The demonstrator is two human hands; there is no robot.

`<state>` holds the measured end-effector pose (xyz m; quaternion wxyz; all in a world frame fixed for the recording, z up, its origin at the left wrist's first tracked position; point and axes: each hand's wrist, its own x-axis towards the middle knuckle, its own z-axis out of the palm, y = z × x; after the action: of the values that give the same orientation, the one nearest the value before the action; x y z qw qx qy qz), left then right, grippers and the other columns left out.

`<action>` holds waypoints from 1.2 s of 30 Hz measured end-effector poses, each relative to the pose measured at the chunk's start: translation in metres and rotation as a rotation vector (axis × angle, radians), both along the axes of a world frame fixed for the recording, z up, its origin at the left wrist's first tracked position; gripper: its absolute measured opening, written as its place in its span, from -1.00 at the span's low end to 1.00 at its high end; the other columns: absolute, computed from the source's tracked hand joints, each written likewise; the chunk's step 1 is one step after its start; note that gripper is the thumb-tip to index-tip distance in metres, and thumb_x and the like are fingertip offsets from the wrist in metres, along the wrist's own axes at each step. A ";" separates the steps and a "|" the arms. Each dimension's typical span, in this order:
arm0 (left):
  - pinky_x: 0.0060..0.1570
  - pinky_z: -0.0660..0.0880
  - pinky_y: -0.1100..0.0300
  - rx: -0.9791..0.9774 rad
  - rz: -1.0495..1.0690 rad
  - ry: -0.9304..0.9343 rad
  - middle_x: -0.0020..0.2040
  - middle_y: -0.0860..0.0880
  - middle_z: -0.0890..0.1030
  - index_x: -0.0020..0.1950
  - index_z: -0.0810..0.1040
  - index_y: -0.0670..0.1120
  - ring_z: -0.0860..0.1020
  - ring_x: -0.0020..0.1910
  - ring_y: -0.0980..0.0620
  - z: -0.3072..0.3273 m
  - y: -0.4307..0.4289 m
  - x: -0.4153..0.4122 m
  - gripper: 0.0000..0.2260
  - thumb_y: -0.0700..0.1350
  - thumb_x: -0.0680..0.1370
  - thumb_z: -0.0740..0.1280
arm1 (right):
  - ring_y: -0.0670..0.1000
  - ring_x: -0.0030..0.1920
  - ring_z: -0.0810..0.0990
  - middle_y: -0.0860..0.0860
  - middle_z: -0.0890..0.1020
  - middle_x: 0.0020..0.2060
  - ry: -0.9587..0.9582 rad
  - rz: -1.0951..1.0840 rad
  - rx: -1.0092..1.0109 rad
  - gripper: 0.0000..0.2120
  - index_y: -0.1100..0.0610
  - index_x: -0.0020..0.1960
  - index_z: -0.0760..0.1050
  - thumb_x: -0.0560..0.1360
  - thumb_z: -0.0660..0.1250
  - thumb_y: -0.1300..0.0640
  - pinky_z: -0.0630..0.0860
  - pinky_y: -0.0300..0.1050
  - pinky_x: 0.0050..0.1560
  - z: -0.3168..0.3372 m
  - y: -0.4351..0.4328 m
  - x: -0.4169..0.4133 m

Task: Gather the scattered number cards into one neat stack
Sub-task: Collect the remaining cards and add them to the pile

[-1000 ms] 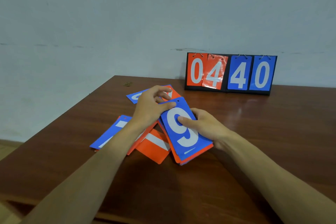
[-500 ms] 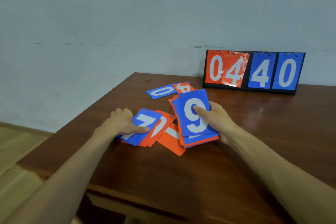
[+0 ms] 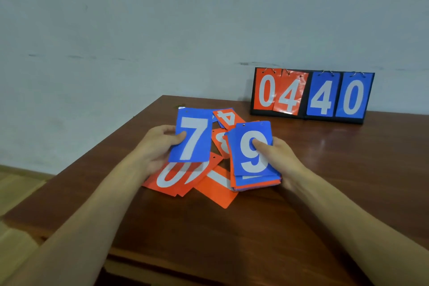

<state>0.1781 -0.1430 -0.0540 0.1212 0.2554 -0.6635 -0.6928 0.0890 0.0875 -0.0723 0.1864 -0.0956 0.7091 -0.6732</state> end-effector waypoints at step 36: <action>-0.28 0.66 0.06 0.123 0.004 0.129 -0.04 -0.13 0.68 0.16 0.52 -0.17 0.70 -0.17 -0.06 0.005 0.027 -0.007 -0.76 -0.28 0.50 0.40 | 0.03 -0.29 0.68 0.08 0.67 -0.17 -0.002 0.035 0.069 -0.83 0.09 0.07 0.41 0.52 0.34 0.13 0.61 -0.17 -0.40 0.002 0.016 -0.006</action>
<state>0.1715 -0.1158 -0.0485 0.1493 0.2186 -0.6098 -0.7470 0.0832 0.1040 -0.0702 0.2018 -0.1009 0.7301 -0.6450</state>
